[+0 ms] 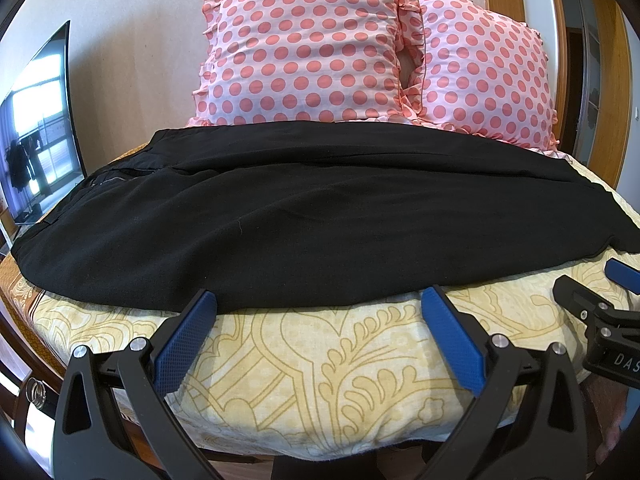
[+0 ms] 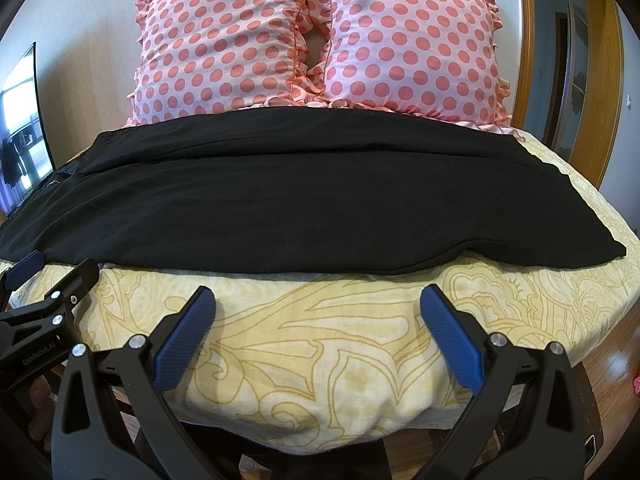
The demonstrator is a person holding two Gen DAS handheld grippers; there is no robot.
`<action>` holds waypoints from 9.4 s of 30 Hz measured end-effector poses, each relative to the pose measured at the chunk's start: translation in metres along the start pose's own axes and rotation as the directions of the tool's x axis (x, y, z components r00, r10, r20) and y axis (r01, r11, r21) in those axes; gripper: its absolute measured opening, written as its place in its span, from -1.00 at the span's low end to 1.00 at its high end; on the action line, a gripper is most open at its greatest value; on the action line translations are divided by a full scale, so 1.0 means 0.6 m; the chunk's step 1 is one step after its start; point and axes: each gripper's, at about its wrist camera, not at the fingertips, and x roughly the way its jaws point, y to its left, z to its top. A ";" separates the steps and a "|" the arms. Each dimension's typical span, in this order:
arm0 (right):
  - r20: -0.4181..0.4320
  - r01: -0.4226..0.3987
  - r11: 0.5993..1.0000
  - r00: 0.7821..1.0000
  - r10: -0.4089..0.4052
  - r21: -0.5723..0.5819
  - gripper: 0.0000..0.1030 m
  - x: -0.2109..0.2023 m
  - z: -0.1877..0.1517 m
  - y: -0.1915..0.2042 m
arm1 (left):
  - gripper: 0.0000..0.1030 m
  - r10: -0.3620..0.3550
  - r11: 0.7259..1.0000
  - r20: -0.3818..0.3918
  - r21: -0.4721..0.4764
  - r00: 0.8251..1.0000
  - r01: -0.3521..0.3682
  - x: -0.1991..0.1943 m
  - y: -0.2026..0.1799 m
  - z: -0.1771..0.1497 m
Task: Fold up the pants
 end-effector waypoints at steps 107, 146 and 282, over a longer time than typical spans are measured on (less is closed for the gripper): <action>0.249 -0.213 0.524 0.968 0.002 0.825 -0.97 0.016 0.037 -0.541 | -0.75 -0.035 0.799 -0.182 -0.596 0.983 -0.082 -0.007 0.341 0.090; 0.031 0.076 0.568 0.984 -0.175 0.819 0.22 -0.047 -0.006 -0.533 | -0.58 -0.051 0.883 -0.105 -0.470 0.993 -0.005 -0.064 0.315 0.020; -0.195 -0.585 0.762 0.811 0.552 -0.277 -0.75 0.075 0.142 0.246 | 0.91 0.135 0.847 0.078 -0.526 0.988 -0.074 -0.127 0.411 0.024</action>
